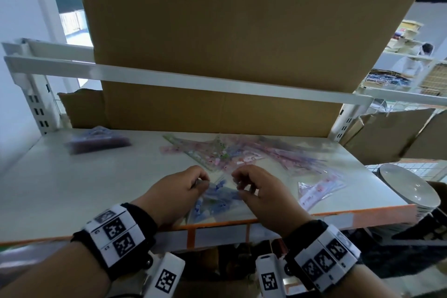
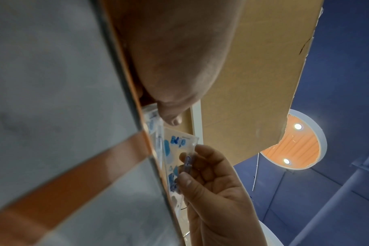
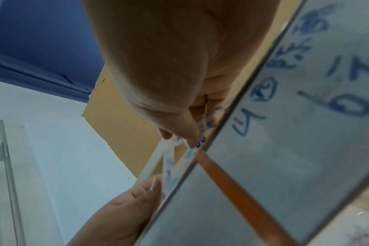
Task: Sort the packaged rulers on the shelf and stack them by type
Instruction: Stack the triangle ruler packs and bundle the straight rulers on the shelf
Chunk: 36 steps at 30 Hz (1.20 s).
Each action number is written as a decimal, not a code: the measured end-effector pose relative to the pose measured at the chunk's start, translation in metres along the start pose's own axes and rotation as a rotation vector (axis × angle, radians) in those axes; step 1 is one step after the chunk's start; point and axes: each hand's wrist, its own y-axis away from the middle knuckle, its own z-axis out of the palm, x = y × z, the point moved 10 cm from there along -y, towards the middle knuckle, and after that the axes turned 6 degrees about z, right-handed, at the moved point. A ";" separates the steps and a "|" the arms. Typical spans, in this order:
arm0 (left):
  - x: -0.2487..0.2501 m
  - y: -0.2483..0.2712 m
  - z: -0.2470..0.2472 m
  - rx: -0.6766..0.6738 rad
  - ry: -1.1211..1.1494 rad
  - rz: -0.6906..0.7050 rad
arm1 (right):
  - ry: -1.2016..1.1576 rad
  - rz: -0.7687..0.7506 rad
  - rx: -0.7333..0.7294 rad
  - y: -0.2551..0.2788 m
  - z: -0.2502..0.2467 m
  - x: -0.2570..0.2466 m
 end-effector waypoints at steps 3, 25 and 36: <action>0.004 0.002 0.000 -0.003 0.028 0.034 | 0.015 0.053 -0.046 0.000 0.012 0.003; 0.039 0.012 0.010 -0.097 -0.063 0.318 | 0.158 -0.074 -0.047 0.018 0.013 -0.009; 0.030 0.011 0.011 -0.090 -0.061 0.222 | 0.475 0.229 0.057 0.075 -0.103 0.129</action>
